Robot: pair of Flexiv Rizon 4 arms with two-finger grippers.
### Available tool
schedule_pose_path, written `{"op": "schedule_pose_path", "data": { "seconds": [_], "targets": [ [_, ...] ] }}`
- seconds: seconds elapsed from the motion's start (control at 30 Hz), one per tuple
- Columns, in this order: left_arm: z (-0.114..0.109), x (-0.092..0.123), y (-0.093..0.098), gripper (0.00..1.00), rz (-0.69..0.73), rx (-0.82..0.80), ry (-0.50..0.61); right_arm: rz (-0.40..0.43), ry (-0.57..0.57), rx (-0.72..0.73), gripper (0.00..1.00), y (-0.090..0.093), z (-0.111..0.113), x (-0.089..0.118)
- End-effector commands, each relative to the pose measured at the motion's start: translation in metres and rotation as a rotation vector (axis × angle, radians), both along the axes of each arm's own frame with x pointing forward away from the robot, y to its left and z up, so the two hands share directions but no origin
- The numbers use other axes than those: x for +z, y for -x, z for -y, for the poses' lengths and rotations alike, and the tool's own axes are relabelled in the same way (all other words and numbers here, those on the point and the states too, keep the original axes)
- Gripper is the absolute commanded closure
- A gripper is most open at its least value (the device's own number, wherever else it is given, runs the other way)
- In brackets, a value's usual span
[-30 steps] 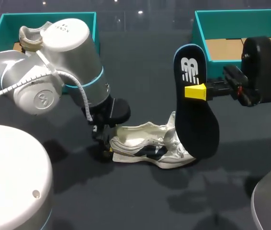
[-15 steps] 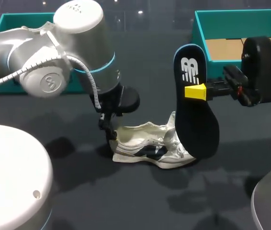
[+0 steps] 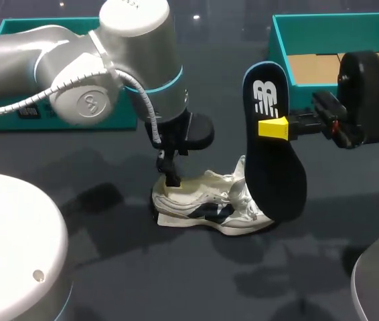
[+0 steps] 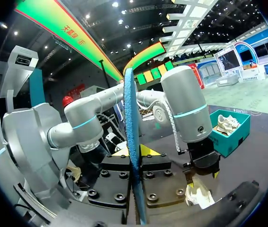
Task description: Take the shoe out of the shoebox, open the shoe tongue, remove and reinsert the insole, then place the shoe into the shoebox
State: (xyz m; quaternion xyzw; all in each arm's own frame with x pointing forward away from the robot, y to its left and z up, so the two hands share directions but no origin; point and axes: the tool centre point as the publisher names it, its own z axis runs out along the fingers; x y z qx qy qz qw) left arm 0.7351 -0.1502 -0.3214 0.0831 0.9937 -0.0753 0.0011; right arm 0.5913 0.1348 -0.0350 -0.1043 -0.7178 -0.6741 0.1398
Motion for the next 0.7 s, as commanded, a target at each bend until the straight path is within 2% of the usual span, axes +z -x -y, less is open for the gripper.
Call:
{"op": "schedule_pose_path", "data": {
  "seconds": [0.03,0.17,0.4,0.5,0.6,0.7],
  "targets": [
    [0.020,-0.013,-0.009,0.15,-0.016,-0.006,-0.016,-0.001,0.000,-0.001,1.00,0.000,-0.001,-0.001],
    [0.029,-0.026,-0.010,0.14,-0.017,-0.002,-0.024,-0.001,0.000,-0.001,1.00,0.000,-0.001,-0.001],
    [0.038,-0.044,-0.012,0.18,-0.049,0.027,-0.012,-0.001,0.000,-0.001,1.00,0.000,-0.001,-0.001],
    [0.041,-0.051,-0.011,0.26,-0.042,0.037,-0.021,-0.001,0.000,-0.001,1.00,0.000,-0.001,-0.001],
    [0.042,-0.058,-0.010,0.28,-0.037,0.042,-0.027,-0.001,0.000,-0.001,1.00,0.000,-0.001,-0.001],
    [0.043,-0.063,-0.009,0.37,-0.041,0.045,-0.032,-0.001,0.000,-0.001,1.00,0.000,-0.001,-0.001]
  ]
}}
